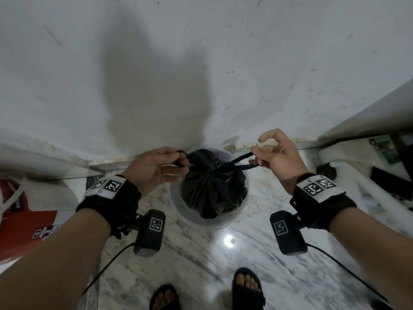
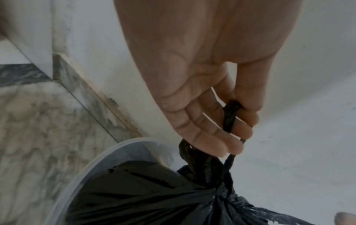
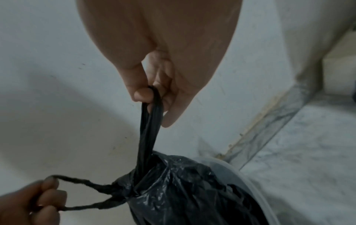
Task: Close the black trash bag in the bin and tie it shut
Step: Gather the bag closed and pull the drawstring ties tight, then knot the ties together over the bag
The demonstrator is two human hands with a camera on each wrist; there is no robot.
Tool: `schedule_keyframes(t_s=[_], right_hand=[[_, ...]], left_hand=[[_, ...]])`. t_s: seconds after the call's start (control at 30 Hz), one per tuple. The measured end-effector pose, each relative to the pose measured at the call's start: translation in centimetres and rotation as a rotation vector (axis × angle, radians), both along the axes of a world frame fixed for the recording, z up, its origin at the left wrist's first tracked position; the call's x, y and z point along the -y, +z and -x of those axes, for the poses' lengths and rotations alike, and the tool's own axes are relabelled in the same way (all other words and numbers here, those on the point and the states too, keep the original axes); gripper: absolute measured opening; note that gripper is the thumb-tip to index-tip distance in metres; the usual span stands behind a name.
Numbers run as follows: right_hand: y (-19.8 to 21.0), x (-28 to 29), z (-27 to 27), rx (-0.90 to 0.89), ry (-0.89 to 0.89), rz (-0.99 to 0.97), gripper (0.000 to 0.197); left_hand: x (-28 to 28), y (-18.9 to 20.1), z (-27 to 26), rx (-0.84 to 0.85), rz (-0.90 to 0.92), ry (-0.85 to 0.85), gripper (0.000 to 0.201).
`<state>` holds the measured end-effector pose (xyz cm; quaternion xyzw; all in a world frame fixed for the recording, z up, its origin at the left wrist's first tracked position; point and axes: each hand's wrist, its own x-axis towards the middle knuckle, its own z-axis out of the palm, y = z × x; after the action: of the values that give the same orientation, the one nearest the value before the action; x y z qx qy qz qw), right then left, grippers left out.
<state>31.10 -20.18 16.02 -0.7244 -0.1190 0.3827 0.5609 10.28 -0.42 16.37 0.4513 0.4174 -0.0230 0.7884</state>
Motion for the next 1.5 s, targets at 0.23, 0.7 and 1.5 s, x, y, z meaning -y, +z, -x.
schedule_keyframes(t_s=[0.23, 0.7, 1.5], right_hand=[[0.5, 1.1, -0.6, 0.715, 0.629, 0.320, 0.026], [1.2, 0.4, 2.6, 0.913, 0.798, 0.138, 0.025], [1.7, -2.1, 5.3, -0.576, 0.186, 0.105, 0.053]], left_hand=[[-0.2, 0.2, -0.2, -0.219, -0.414, -0.177, 0.023], [-0.6, -0.7, -0.2, -0.390, -1.116, -0.454, 0.021], [5.9, 1.4, -5.0, -0.022, -0.248, -0.255, 0.014]])
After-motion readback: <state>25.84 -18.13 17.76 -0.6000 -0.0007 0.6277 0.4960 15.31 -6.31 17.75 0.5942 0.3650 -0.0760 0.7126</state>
